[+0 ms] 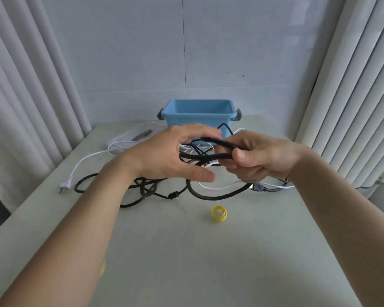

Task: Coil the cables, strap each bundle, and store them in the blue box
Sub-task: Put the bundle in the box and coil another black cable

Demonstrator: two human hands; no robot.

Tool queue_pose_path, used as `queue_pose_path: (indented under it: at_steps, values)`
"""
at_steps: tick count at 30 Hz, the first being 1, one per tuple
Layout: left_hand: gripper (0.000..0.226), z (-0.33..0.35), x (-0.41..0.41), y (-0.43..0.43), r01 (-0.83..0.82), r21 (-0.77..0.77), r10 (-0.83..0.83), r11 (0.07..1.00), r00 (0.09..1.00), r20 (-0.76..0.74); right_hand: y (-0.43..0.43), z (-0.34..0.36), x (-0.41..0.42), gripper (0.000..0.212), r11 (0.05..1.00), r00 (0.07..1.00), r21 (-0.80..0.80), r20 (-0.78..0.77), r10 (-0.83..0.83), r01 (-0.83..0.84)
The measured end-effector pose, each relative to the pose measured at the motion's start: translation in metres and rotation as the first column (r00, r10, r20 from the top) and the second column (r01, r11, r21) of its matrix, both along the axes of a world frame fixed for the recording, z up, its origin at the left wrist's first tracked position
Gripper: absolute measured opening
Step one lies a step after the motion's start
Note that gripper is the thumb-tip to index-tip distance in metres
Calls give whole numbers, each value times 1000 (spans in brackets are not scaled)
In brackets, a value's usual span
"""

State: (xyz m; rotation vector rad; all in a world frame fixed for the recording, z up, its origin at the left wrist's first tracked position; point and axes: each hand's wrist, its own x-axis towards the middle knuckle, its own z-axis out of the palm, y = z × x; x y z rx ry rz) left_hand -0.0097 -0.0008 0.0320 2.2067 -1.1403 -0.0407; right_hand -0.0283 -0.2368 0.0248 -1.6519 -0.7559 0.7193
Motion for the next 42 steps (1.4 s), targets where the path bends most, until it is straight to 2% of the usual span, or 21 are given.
queue_pose_path:
  at_steps: [2, 5, 8, 12, 15, 17, 19, 22, 25, 27, 30, 33, 35, 36, 38, 40, 42]
  values:
    - [43, -4, 0, -1, 28, -64, -37, 998, 989, -140, 0, -1, 0, 65, 997, 999, 78, -33, 16, -13]
    - [25, -4, 3, 2, -52, -175, 16, 983, 979, -203, 2, -4, 3, 56, 978, 990, 166, -84, -117, 130]
    - [22, -6, 6, 0, -170, -307, 94, 936, 964, -250, 4, -8, 6, 52, 944, 966, 224, -137, -217, 244]
    - [22, -13, 13, -8, -337, -462, 248, 820, 937, -244, 15, -14, 4, 31, 894, 938, 328, -266, -221, 303]
    - [29, -16, 14, -14, -400, -543, 282, 739, 914, -291, 23, -18, 6, 30, 854, 907, 392, -376, -192, 343]
    - [37, -15, 14, -14, -450, -556, 285, 699, 888, -361, 25, -18, 8, 32, 833, 881, 384, -411, -234, 399]
    - [34, -14, 13, -12, -475, -550, 268, 686, 869, -416, 23, -19, 9, 33, 828, 867, 357, -415, -275, 433]
    - [31, -13, 12, -11, -475, -578, 314, 663, 878, -360, 24, -20, 8, 34, 836, 864, 333, -415, -285, 435]
    - [35, -13, 19, -5, -586, -625, 484, 516, 801, -352, 25, -21, 6, 34, 847, 867, 308, -398, -299, 433]
    - [37, -13, 23, 1, -641, -616, 517, 458, 756, -402, 25, -23, 6, 34, 847, 869, 311, -393, -299, 432]
    - [36, -16, 23, 5, -646, -548, 421, 531, 762, -492, 23, -23, 5, 37, 812, 851, 344, -420, -315, 470]
    - [37, -17, 28, 5, -534, -551, 94, 641, 768, -634, 23, -17, 3, 39, 762, 841, 426, -465, -278, 488]
    - [47, -14, 24, 6, -409, -561, -142, 720, 704, -696, 22, -14, 4, 40, 720, 830, 464, -477, -287, 516]
    - [52, -14, 22, 6, -357, -560, -192, 748, 690, -697, 21, -14, 6, 41, 700, 820, 469, -483, -308, 539]
    - [53, -12, 16, 2, -314, -531, -161, 787, 726, -668, 21, -17, 10, 42, 663, 794, 464, -492, -358, 587]
    - [37, -13, 11, -6, -335, -520, -59, 786, 796, -603, 23, -21, 13, 43, 649, 774, 447, -498, -391, 616]
    - [23, -15, 11, -10, -370, -531, 52, 763, 853, -519, 24, -24, 14, 43, 674, 786, 450, -517, -338, 586]
